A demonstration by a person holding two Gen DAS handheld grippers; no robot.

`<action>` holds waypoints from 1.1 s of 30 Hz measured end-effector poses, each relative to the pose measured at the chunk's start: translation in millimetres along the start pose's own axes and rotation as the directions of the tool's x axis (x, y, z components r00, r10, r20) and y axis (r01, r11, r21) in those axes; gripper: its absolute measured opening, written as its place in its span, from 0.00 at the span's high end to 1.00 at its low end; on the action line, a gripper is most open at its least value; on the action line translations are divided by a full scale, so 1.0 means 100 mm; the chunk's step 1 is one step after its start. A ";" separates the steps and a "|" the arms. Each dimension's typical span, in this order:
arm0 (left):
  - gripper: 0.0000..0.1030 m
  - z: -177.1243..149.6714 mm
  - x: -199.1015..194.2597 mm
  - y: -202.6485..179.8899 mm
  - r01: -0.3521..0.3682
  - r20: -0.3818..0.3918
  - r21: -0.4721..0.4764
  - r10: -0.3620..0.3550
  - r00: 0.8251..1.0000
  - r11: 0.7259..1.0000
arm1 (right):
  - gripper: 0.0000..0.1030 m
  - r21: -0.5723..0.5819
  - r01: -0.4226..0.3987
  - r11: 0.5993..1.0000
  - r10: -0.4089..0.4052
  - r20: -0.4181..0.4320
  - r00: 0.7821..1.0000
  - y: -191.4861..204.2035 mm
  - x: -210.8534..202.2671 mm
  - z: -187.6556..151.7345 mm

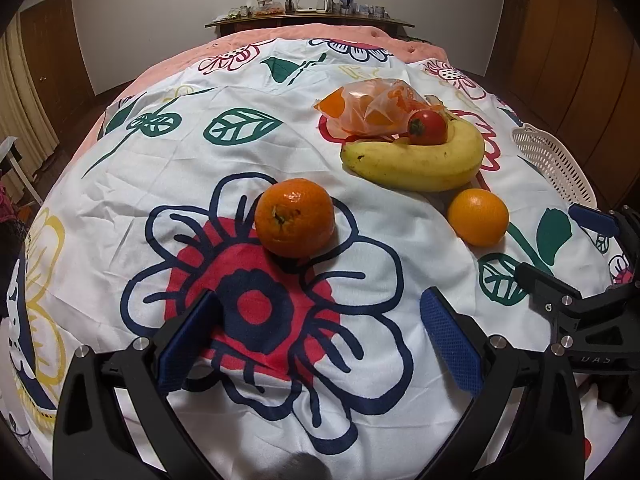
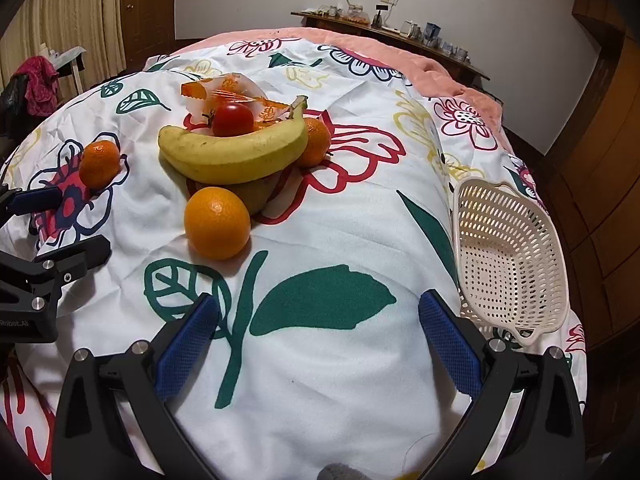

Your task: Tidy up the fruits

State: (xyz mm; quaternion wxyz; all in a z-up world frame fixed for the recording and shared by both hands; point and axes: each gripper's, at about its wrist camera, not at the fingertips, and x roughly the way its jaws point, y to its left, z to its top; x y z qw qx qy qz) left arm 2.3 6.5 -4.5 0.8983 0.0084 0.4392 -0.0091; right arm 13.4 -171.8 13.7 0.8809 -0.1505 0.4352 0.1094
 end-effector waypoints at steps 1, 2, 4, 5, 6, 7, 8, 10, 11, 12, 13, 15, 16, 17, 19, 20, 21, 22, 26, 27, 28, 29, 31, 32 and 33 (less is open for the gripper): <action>0.02 0.00 0.01 0.01 0.000 0.000 0.001 0.000 1.000 1.000 | 0.05 -0.002 -0.003 1.000 0.003 -0.001 1.000 -0.01 0.00 0.00; 0.02 0.00 0.00 0.00 0.001 0.004 0.000 -0.001 1.000 1.000 | 0.05 -0.005 -0.006 1.000 0.006 -0.004 1.000 -0.01 0.00 0.00; 0.02 0.00 0.01 0.01 0.005 0.003 0.000 -0.005 1.000 1.000 | 0.05 -0.013 -0.007 1.000 0.007 -0.015 1.000 -0.02 0.01 0.01; 0.02 0.00 0.01 0.01 0.008 0.003 0.001 -0.008 1.000 1.000 | 0.05 -0.017 -0.009 1.000 0.009 -0.017 1.000 -0.02 0.01 0.01; 0.02 0.00 0.00 0.01 0.016 0.003 -0.002 -0.016 1.000 1.000 | 0.05 -0.018 -0.014 1.000 0.014 -0.025 1.000 -0.02 0.01 0.01; 0.02 -0.01 -0.01 0.01 0.022 0.005 -0.005 -0.022 1.000 1.000 | 0.05 -0.021 -0.015 1.000 0.014 -0.031 0.999 -0.02 0.01 0.01; 0.02 0.00 -0.01 0.02 0.030 0.009 -0.008 -0.030 1.000 1.000 | 0.05 -0.021 -0.018 1.000 0.017 -0.032 0.999 -0.02 0.01 0.01; 0.02 0.00 -0.04 0.03 0.049 0.022 -0.013 -0.049 0.999 0.999 | 0.05 -0.017 -0.030 0.999 0.029 -0.035 0.999 -0.02 0.00 0.01; 0.02 0.01 -0.05 0.05 0.060 0.024 -0.014 -0.060 0.998 0.998 | 0.05 -0.019 -0.030 0.999 0.029 -0.030 0.999 -0.03 -0.01 0.02; 0.02 0.01 -0.07 0.06 0.076 0.031 -0.017 -0.075 0.997 0.997 | 0.05 -0.021 -0.029 0.999 0.028 -0.020 0.999 -0.03 -0.03 0.02; 0.02 0.02 -0.08 0.07 0.082 0.040 -0.012 -0.081 0.996 0.997 | 0.05 -0.016 -0.033 0.999 0.033 -0.001 0.999 -0.03 -0.05 0.02; 0.02 0.03 -0.11 0.07 0.073 0.039 0.013 -0.074 0.996 0.997 | 0.05 -0.017 -0.054 0.998 0.053 -0.001 0.999 -0.04 -0.10 0.05; 0.02 0.04 -0.14 0.07 0.072 0.056 0.019 -0.073 0.996 0.997 | 0.05 -0.017 -0.067 0.998 0.067 0.015 0.998 -0.03 -0.13 0.06; 0.02 0.05 -0.17 0.06 0.063 0.076 0.030 -0.065 0.995 0.998 | 0.05 -0.014 -0.089 0.996 0.090 0.030 0.996 -0.02 -0.17 0.08; 0.02 0.07 -0.24 0.03 0.045 0.125 0.053 -0.052 0.991 0.998 | 0.05 -0.017 -0.111 0.994 0.112 0.064 0.992 0.01 -0.22 0.10; 0.02 0.09 -0.27 0.02 0.039 0.139 0.060 -0.047 0.989 0.997 | 0.05 -0.013 -0.132 0.991 0.132 0.076 0.988 0.02 -0.25 0.12; 0.02 0.11 -0.29 0.02 0.033 0.150 0.066 -0.042 0.988 0.997 | 0.05 -0.013 -0.144 0.990 0.144 0.075 0.987 0.03 -0.25 0.13; 0.02 0.14 -0.28 0.03 0.030 0.133 0.068 -0.039 0.990 0.997 | 0.05 0.000 -0.169 0.986 0.168 0.084 0.982 0.02 -0.26 0.14; 0.02 0.22 -0.28 0.11 0.046 0.122 0.045 -0.052 0.991 0.998 | 0.05 0.022 -0.191 0.981 0.190 0.054 0.980 0.01 -0.22 0.17; 0.02 0.23 -0.29 0.13 0.059 0.125 0.037 -0.063 0.990 0.998 | 0.05 0.034 -0.199 0.979 0.198 0.037 0.980 -0.01 -0.20 0.17; 0.03 0.25 -0.27 0.15 0.066 0.115 0.032 -0.069 0.991 0.997 | 0.05 0.037 -0.197 0.980 0.196 0.034 0.980 -0.02 -0.20 0.17; 0.11 0.28 -0.24 0.17 0.066 0.115 0.027 -0.069 0.991 0.997 | 0.05 0.045 -0.199 0.979 0.198 0.027 0.980 -0.03 -0.19 0.17; 0.21 0.33 -0.15 0.20 0.065 0.085 0.016 -0.066 0.994 0.998 | 0.05 0.054 -0.205 0.977 0.206 0.004 0.979 -0.06 -0.15 0.18; 0.24 0.35 -0.11 0.23 0.075 0.073 0.000 -0.075 0.994 0.997 | 0.05 0.056 -0.209 0.976 0.210 0.003 0.978 -0.07 -0.14 0.18; 0.25 0.35 -0.07 0.23 0.079 0.062 -0.010 -0.079 0.995 0.997 | 0.05 0.056 -0.212 0.976 0.212 -0.001 0.977 -0.07 -0.14 0.18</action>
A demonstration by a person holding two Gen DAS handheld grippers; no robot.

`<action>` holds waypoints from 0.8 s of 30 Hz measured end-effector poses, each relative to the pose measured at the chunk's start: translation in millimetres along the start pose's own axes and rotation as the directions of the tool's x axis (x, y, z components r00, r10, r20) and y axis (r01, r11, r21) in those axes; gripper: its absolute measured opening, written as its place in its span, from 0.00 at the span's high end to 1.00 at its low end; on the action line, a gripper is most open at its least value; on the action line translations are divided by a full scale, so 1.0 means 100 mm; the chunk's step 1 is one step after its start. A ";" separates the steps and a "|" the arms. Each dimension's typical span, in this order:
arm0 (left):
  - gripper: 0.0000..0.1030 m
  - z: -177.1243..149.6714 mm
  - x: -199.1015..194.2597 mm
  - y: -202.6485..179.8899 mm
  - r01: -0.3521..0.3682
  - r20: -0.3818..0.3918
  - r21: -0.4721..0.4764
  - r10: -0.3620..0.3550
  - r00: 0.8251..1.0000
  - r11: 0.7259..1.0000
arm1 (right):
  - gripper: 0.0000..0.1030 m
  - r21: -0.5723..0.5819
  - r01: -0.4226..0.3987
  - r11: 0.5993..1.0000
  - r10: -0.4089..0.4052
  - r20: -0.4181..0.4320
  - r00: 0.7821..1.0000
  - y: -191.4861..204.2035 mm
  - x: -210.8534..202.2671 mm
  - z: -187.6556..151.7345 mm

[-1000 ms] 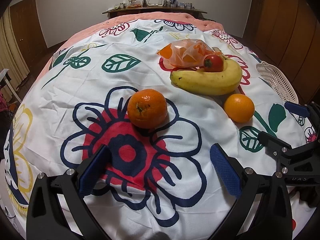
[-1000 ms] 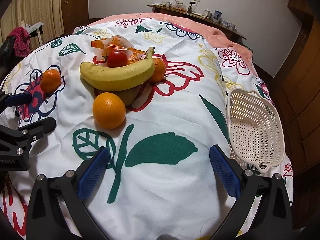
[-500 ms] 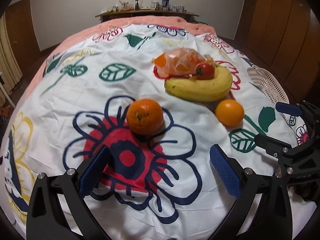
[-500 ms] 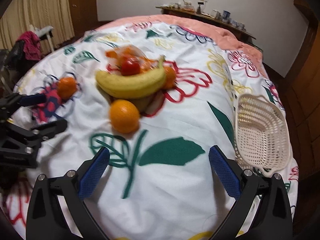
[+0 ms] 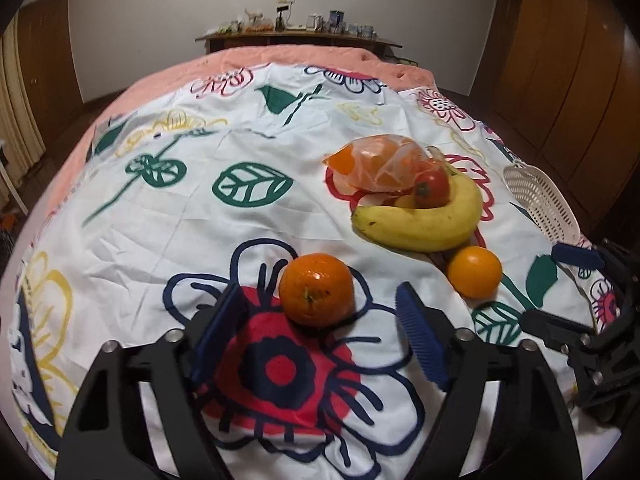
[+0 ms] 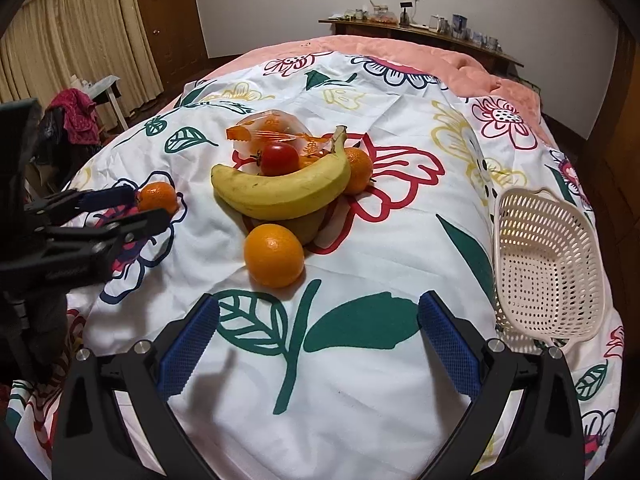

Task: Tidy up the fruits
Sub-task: 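Grasp the smooth orange with the right gripper while the left gripper grasps the bumpy orange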

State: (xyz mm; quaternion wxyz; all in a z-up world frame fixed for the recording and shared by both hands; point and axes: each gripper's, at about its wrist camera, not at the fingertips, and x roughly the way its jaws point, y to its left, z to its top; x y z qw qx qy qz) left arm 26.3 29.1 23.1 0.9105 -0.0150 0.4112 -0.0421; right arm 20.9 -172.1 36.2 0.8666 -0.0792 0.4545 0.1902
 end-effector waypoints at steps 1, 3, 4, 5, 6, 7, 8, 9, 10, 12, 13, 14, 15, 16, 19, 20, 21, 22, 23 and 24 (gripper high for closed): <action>0.27 0.00 0.02 0.00 0.002 -0.003 -0.004 -0.002 1.000 1.000 | 0.05 0.001 -0.005 1.000 0.005 0.001 1.000 0.01 0.00 0.00; 0.35 0.01 0.03 -0.01 0.008 0.002 0.002 -0.008 1.000 1.000 | 0.05 -0.001 -0.010 1.000 0.010 0.000 1.000 0.01 0.01 0.00; 0.37 0.00 0.04 -0.01 0.013 -0.003 0.002 -0.013 1.000 1.000 | 0.05 -0.001 -0.011 1.000 0.011 0.000 1.000 0.02 0.01 0.00; 0.45 0.00 0.05 -0.01 0.019 -0.004 0.002 -0.019 1.000 1.000 | 0.05 -0.001 -0.014 1.000 0.014 -0.001 1.000 0.02 0.02 0.00; 0.50 0.00 0.07 0.00 0.020 -0.009 0.000 -0.020 1.000 1.000 | 0.05 0.000 -0.015 1.000 0.015 -0.001 1.000 0.02 0.02 0.01; 0.53 0.00 0.08 0.01 0.021 -0.011 -0.005 -0.021 1.000 1.000 | 0.05 0.002 -0.017 1.000 0.017 -0.001 1.000 0.01 0.03 0.01; 0.59 0.00 0.09 0.02 0.020 -0.016 -0.013 -0.020 1.000 1.000 | 0.05 0.003 -0.019 1.000 0.019 0.001 1.000 0.01 0.02 0.01; 0.60 0.00 0.09 0.03 0.019 -0.015 -0.019 -0.019 1.000 1.000 | 0.05 0.005 -0.024 1.000 0.024 0.000 1.000 0.01 0.02 0.02; 0.60 -0.01 0.09 0.05 0.025 -0.015 -0.022 -0.025 1.000 0.999 | 0.05 0.008 -0.031 0.999 0.031 0.001 1.000 0.00 0.02 0.02; 0.60 -0.01 0.07 0.05 0.036 -0.012 -0.024 -0.036 0.999 0.999 | 0.05 0.012 -0.043 0.999 0.043 0.002 0.999 0.00 0.02 0.04; 0.60 -0.02 0.06 0.05 0.038 -0.010 -0.023 -0.038 0.999 0.999 | 0.05 0.013 -0.050 0.999 0.050 0.001 0.999 0.00 0.03 0.05; 0.60 -0.02 0.04 0.04 0.041 -0.005 -0.023 -0.042 0.999 0.999 | 0.05 0.014 -0.061 0.998 0.061 0.001 0.998 0.00 0.03 0.07; 0.60 -0.02 0.02 0.04 0.042 0.000 -0.022 -0.042 0.999 0.999 | 0.05 0.014 -0.067 0.998 0.067 0.002 0.998 0.00 0.03 0.08; 0.60 -0.02 0.01 0.03 0.040 0.005 -0.019 -0.040 0.999 0.999 | 0.05 0.013 -0.071 0.997 0.071 0.003 0.997 0.00 0.04 0.10; 0.60 0.00 -0.10 0.02 0.032 0.034 -0.015 -0.031 0.999 0.999 | 0.05 0.004 -0.098 0.995 0.098 0.010 0.995 0.02 0.06 0.17; 0.60 0.01 -0.15 0.02 0.029 0.047 -0.012 -0.028 0.999 1.000 | 0.05 0.001 -0.105 0.994 0.105 0.010 0.994 0.03 0.07 0.19; 0.60 0.02 -0.18 0.01 0.023 0.058 -0.009 -0.023 0.998 1.000 | 0.05 0.000 -0.111 0.994 0.111 0.009 0.994 0.03 0.09 0.22; 0.60 0.03 -0.21 0.01 0.019 0.067 -0.008 -0.018 0.998 1.000 | 0.05 0.000 -0.116 0.993 0.116 0.005 0.993 0.03 0.11 0.24; 0.60 0.04 -0.25 0.01 0.016 0.077 -0.007 -0.016 0.997 1.000 | 0.08 -0.001 -0.122 0.993 0.122 -0.003 0.993 0.04 0.15 0.27; 0.60 0.05 -0.27 0.01 0.016 0.084 -0.005 -0.016 0.996 1.000 | 0.12 0.001 -0.130 0.991 0.130 -0.011 0.991 0.04 0.18 0.29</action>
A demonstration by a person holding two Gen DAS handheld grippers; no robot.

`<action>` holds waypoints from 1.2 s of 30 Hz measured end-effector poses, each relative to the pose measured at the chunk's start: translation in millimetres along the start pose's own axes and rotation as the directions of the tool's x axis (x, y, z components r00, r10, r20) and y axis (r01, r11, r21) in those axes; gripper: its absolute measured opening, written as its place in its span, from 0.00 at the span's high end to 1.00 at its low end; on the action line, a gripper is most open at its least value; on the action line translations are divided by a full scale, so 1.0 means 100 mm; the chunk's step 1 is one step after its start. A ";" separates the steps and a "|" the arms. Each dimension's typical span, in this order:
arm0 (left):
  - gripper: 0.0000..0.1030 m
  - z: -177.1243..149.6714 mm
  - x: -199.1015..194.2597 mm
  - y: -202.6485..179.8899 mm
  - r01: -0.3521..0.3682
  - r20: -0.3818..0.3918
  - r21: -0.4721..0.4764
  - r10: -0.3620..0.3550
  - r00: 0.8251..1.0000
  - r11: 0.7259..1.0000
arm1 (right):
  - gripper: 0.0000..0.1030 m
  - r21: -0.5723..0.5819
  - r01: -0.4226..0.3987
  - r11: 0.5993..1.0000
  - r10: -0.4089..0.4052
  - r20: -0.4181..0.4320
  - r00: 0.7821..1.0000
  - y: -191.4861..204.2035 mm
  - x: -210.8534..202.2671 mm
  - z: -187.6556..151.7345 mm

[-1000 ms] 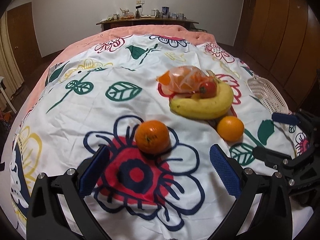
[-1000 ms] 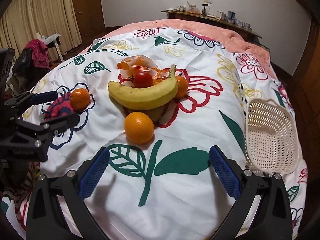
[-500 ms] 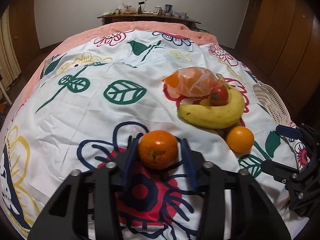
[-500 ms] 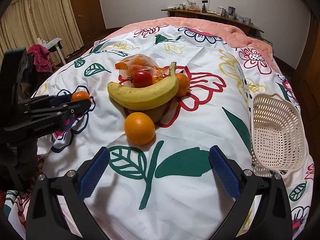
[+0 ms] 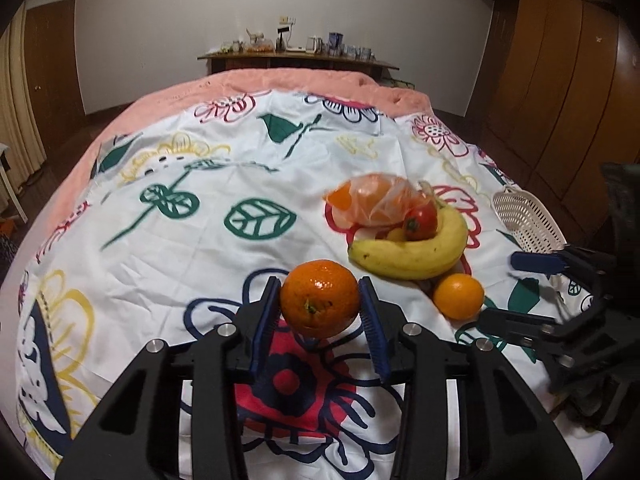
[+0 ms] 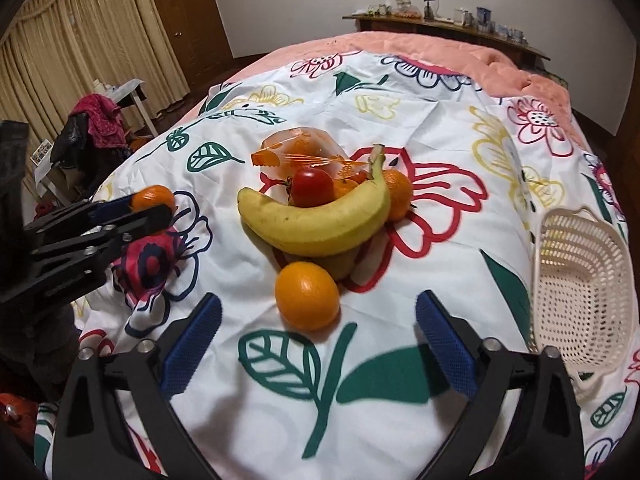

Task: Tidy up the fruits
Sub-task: 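Grasp the smooth orange with the right gripper while the left gripper grasps the bumpy orange, then carry the orange into the white basket and open the right gripper while the left holds its orange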

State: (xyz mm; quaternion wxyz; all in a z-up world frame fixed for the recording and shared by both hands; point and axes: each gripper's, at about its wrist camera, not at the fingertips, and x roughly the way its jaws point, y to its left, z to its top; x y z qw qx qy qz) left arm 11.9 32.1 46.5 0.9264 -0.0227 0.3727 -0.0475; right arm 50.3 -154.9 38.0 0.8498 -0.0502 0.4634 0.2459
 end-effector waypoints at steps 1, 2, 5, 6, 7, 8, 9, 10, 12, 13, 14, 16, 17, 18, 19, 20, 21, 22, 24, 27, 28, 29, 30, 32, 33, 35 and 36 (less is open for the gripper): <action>0.60 0.00 -0.02 0.00 0.001 0.003 -0.001 -0.001 1.000 1.000 | 0.14 0.004 -0.012 1.000 0.012 -0.010 1.000 -0.01 0.03 0.02; 0.60 0.01 -0.02 0.00 0.000 0.004 -0.002 0.000 1.000 1.000 | 0.20 0.010 -0.024 1.000 0.024 -0.023 0.999 -0.01 0.08 0.04; 0.60 0.00 -0.03 -0.01 0.001 0.004 -0.004 -0.001 1.000 1.000 | 0.35 0.021 -0.037 0.999 0.038 -0.059 0.998 -0.02 0.18 0.06; 0.60 0.01 -0.03 0.00 0.000 0.001 -0.005 0.000 1.000 1.000 | 0.42 0.021 -0.041 0.999 0.042 -0.069 0.997 -0.02 0.20 0.06; 0.60 0.00 -0.02 0.00 -0.001 -0.002 -0.006 0.001 1.000 1.000 | 0.46 0.021 -0.042 0.999 0.043 -0.076 0.996 -0.02 0.21 0.06; 0.60 0.00 -0.01 0.00 -0.001 -0.005 -0.007 0.001 1.000 1.000 | 0.49 0.021 -0.045 0.999 0.047 -0.092 0.995 -0.01 0.25 0.06; 0.60 0.00 -0.01 -0.01 0.000 -0.008 -0.008 0.000 1.000 1.000 | 0.51 0.021 -0.042 0.999 0.044 -0.100 0.994 -0.01 0.27 0.06; 0.60 0.00 -0.01 -0.01 0.000 -0.011 -0.007 0.000 1.000 1.000 | 0.52 0.019 -0.039 0.999 0.040 -0.106 0.994 0.00 0.28 0.06; 0.60 -0.02 0.02 -0.02 -0.003 -0.019 -0.004 0.003 1.000 1.000 | 0.54 0.014 -0.036 0.999 0.038 -0.123 0.992 0.01 0.32 0.07; 0.60 -0.02 0.02 -0.02 -0.004 -0.021 -0.004 0.004 1.000 1.000 | 0.54 0.010 -0.035 0.999 0.036 -0.128 0.991 0.02 0.33 0.08; 0.60 -0.02 0.02 -0.02 -0.003 -0.022 -0.004 0.003 1.000 1.000 | 0.54 0.007 -0.032 0.999 0.033 -0.136 0.990 0.03 0.35 0.09; 0.60 -0.02 0.02 -0.02 -0.004 -0.022 -0.004 0.004 1.000 1.000 | 0.54 0.004 -0.027 1.000 0.027 -0.152 0.988 0.04 0.40 0.11; 0.60 -0.02 0.02 -0.02 -0.004 -0.022 -0.004 0.004 1.000 1.000 | 0.55 0.003 -0.028 1.000 0.028 -0.158 0.987 0.04 0.41 0.12; 0.60 -0.02 0.02 -0.03 -0.003 -0.022 -0.004 0.003 1.000 1.000 | 0.61 0.001 -0.030 1.000 0.030 -0.162 0.986 0.04 0.43 0.13; 0.60 -0.02 0.02 -0.02 -0.004 -0.022 -0.004 0.004 1.000 1.000 | 0.61 0.002 -0.030 1.000 0.030 -0.165 0.986 0.04 0.43 0.12; 0.60 -0.02 0.02 -0.02 -0.004 -0.022 -0.003 0.004 1.000 1.000 | 0.61 0.002 -0.031 1.000 0.031 -0.166 0.986 0.04 0.43 0.12; 0.60 -0.02 0.02 -0.02 -0.005 -0.022 -0.003 0.005 1.000 1.000 | 0.62 0.002 -0.032 0.999 0.032 -0.165 0.986 0.04 0.43 0.12; 0.60 -0.02 0.02 -0.02 -0.005 -0.022 -0.004 0.005 1.000 1.000 | 0.62 0.001 -0.032 0.999 0.032 -0.162 0.986 0.04 0.42 0.12; 0.60 -0.02 0.03 -0.03 -0.008 -0.024 -0.004 0.008 1.000 1.000 | 0.62 0.000 -0.033 0.999 0.032 -0.151 0.988 0.05 0.38 0.10; 0.60 0.00 0.03 -0.06 -0.010 -0.023 -0.001 0.010 1.000 1.000 | 0.62 0.016 -0.043 0.999 0.045 -0.135 0.990 0.03 0.31 0.06; 0.60 0.01 0.03 -0.07 -0.010 -0.022 0.000 0.010 1.000 1.000 | 0.62 0.023 -0.045 0.999 0.048 -0.131 0.990 0.01 0.29 0.04; 0.60 0.01 0.03 -0.09 -0.010 -0.020 0.002 0.010 1.000 1.000 | 0.62 0.033 -0.045 0.998 0.048 -0.121 0.992 0.00 0.26 0.03; 0.60 0.02 0.03 -0.11 -0.010 -0.019 0.005 0.010 1.000 1.000 | 0.62 0.038 -0.041 0.998 0.045 -0.111 0.993 -0.02 0.23 0.02; 0.60 0.04 0.02 -0.14 -0.010 -0.016 0.010 0.010 1.000 1.000 | 0.62 0.050 -0.032 0.998 0.036 -0.086 0.996 -0.05 0.16 0.02; 0.60 0.05 0.01 -0.16 -0.010 -0.014 0.014 0.010 1.000 1.000 | 0.62 0.057 -0.029 0.998 0.033 -0.071 0.997 -0.07 0.11 0.02; 0.60 0.06 0.00 -0.20 -0.011 -0.010 0.019 0.011 1.000 1.000 | 0.62 0.065 -0.019 0.998 0.022 -0.044 0.999 -0.11 0.04 0.02; 0.60 0.07 -0.01 -0.21 -0.012 -0.006 0.022 0.012 1.000 1.000 | 0.62 0.069 -0.009 0.998 0.011 -0.031 0.999 -0.14 0.00 0.03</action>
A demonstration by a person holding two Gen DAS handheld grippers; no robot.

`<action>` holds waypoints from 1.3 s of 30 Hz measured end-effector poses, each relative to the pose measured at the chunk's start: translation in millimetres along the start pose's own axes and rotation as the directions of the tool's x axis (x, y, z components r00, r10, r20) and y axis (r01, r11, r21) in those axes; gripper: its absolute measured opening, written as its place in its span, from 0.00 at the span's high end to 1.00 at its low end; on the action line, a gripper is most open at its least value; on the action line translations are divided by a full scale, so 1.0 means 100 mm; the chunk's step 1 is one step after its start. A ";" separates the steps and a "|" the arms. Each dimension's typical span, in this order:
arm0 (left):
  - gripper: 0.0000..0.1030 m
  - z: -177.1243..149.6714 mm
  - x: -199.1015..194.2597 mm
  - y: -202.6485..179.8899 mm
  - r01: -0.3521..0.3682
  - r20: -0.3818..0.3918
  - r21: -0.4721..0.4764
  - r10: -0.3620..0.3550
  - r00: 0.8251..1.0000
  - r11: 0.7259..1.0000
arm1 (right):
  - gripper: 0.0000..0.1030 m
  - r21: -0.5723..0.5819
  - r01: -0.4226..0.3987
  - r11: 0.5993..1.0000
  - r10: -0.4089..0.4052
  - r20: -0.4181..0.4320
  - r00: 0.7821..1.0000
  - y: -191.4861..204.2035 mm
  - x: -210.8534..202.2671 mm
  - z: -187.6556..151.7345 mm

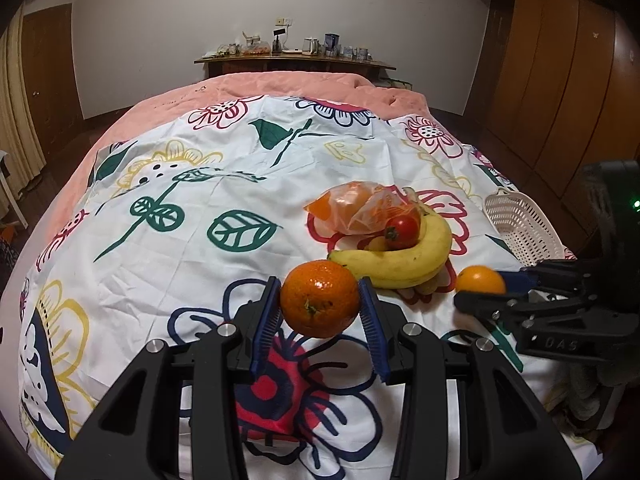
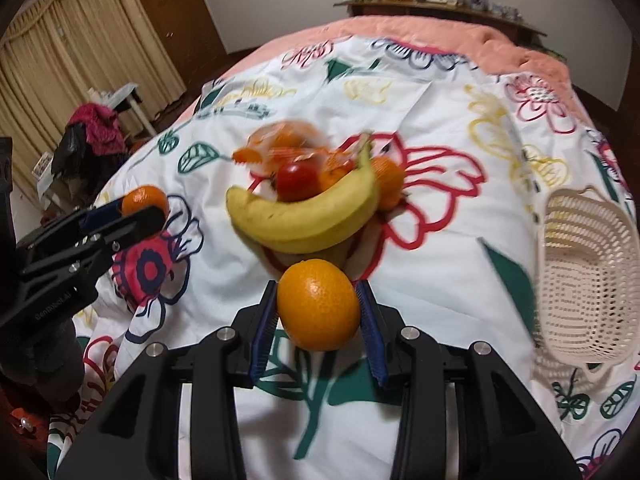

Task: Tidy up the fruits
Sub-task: 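Carry the orange into the white basket and open the right gripper while the left holds its orange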

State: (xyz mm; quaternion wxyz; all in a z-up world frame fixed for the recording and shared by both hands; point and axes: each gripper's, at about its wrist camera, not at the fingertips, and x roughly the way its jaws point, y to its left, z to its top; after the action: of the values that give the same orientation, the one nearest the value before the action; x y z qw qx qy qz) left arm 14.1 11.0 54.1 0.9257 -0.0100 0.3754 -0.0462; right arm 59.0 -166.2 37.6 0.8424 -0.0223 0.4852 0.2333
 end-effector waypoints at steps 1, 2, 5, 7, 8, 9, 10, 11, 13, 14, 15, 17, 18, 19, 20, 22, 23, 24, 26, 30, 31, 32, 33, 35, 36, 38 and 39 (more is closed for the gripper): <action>0.60 0.01 -0.01 -0.01 0.000 0.002 0.002 0.000 1.000 1.000 | 0.62 0.005 0.008 1.000 -0.008 0.012 1.000 -0.02 -0.03 0.01; 0.60 0.02 -0.02 -0.04 -0.002 0.005 0.007 0.002 1.000 1.000 | 0.62 0.014 0.016 1.000 -0.017 0.027 0.999 -0.06 -0.07 0.01; 0.60 0.05 -0.03 -0.10 -0.002 0.010 0.018 0.002 1.000 1.000 | 0.62 0.039 0.032 0.999 -0.034 0.061 0.998 -0.16 -0.16 0.02; 0.60 0.07 -0.04 -0.15 0.000 0.011 0.028 0.000 1.000 1.000 | 0.62 0.060 0.032 0.998 -0.037 0.078 0.996 -0.24 -0.22 0.02; 0.60 0.09 -0.03 -0.17 0.001 0.011 0.031 -0.002 1.000 1.000 | 0.62 0.074 0.035 0.997 -0.042 0.089 0.995 -0.28 -0.25 0.02; 0.60 0.09 -0.02 -0.17 0.003 0.010 0.033 -0.003 1.000 0.999 | 0.62 0.084 0.039 0.996 -0.047 0.098 0.994 -0.32 -0.28 0.01; 0.60 0.10 -0.02 -0.19 0.003 0.011 0.036 -0.004 1.000 0.999 | 0.62 0.097 0.043 0.994 -0.054 0.111 0.992 -0.37 -0.31 0.01; 0.60 0.11 -0.02 -0.21 0.003 0.009 0.041 -0.003 1.000 0.999 | 0.62 0.107 0.045 0.993 -0.058 0.119 0.991 -0.41 -0.34 0.00; 0.60 0.13 0.00 -0.24 0.003 0.006 0.046 -0.004 1.000 0.999 | 0.62 0.133 0.053 0.990 -0.071 0.139 0.988 -0.51 -0.41 -0.02; 0.60 0.14 0.00 -0.27 0.003 0.005 0.050 -0.003 1.000 0.999 | 0.62 0.153 0.061 0.986 -0.084 0.150 0.985 -0.58 -0.45 -0.03; 0.60 0.15 0.00 -0.28 0.004 0.004 0.052 -0.004 1.000 0.999 | 0.62 0.175 0.068 0.982 -0.097 0.159 0.983 -0.67 -0.49 -0.04; 0.60 0.16 0.00 -0.32 0.009 0.005 0.058 -0.009 1.000 0.998 | 0.62 0.219 0.082 0.972 -0.121 0.169 0.978 -0.84 -0.56 -0.08; 0.60 0.17 0.00 -0.34 0.012 0.005 0.061 -0.012 1.000 0.998 | 0.62 0.242 0.092 0.966 -0.136 0.171 0.976 -0.93 -0.58 -0.10; 0.60 0.18 0.00 -0.37 0.013 0.007 0.067 -0.013 1.000 0.998 | 0.62 0.264 0.101 0.959 -0.150 0.170 0.974 -1.03 -0.60 -0.13; 0.60 0.19 0.00 -0.40 0.016 0.007 0.072 -0.017 1.000 0.997 | 0.62 0.293 0.112 0.950 -0.166 0.166 0.972 -1.15 -0.61 -0.17; 0.60 0.20 0.01 -0.45 0.023 0.005 0.081 -0.023 1.000 0.996 | 0.62 0.343 0.124 0.931 -0.186 0.155 0.970 -1.35 -0.62 -0.23; 0.60 0.20 0.02 -0.48 0.026 0.003 0.086 -0.026 1.000 0.996 | 0.62 0.372 0.135 0.918 -0.202 0.145 0.969 -1.48 -0.61 -0.28; 0.60 0.21 0.04 -0.50 0.029 -0.001 0.089 -0.029 1.000 0.996 | 0.62 0.397 0.150 0.905 -0.220 0.136 0.966 -1.59 -0.60 -0.33; 0.60 0.22 0.05 -0.54 0.034 -0.005 0.096 -0.034 0.999 0.995 | 0.62 0.436 0.164 0.885 -0.239 0.122 0.963 -1.75 -0.59 -0.39; 0.60 0.22 0.07 -0.60 0.042 -0.010 0.105 -0.041 0.999 0.994 | 0.62 0.479 0.177 0.860 -0.257 0.107 0.961 -1.93 -0.54 -0.49; 0.60 0.22 0.07 -0.61 0.043 -0.012 0.105 -0.042 0.999 0.994 | 0.62 0.483 0.182 0.857 -0.262 0.104 0.959 -1.95 -0.53 -0.50; 0.60 0.22 0.08 -0.62 0.044 -0.014 0.106 -0.043 0.999 0.993 | 0.62 0.485 0.186 0.854 -0.267 0.103 0.958 -1.96 -0.52 -0.49; 0.60 0.23 0.08 -0.63 0.045 -0.015 0.108 -0.044 0.999 0.993 | 0.61 0.489 0.192 0.851 -0.273 0.100 0.957 -1.98 -0.51 -0.50; 0.60 0.22 0.08 -0.65 0.048 -0.017 0.111 -0.046 0.999 0.993 | 0.61 0.500 0.197 0.843 -0.281 0.097 0.955 -2.00 -0.50 -0.52; 0.60 0.22 0.08 -0.66 0.049 -0.018 0.114 -0.047 0.999 0.992 | 0.60 0.510 0.196 0.837 -0.284 0.100 0.954 -2.02 -0.51 -0.53; 0.60 0.22 0.09 -0.68 0.051 -0.020 0.115 -0.049 0.999 0.992 | 0.57 0.526 0.190 0.829 -0.287 0.108 0.952 -2.06 -0.53 -0.54; 0.60 0.23 0.09 -0.69 0.051 -0.021 0.117 -0.049 0.999 0.992 | 0.56 0.531 0.190 0.826 -0.292 0.114 0.950 -2.08 -0.55 -0.55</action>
State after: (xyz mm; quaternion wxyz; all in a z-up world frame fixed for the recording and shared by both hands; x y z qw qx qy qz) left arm 31.3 -58.6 67.8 0.9198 0.0354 0.3799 -0.0914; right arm 77.3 -386.4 15.1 0.8827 0.1641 0.4402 -0.0122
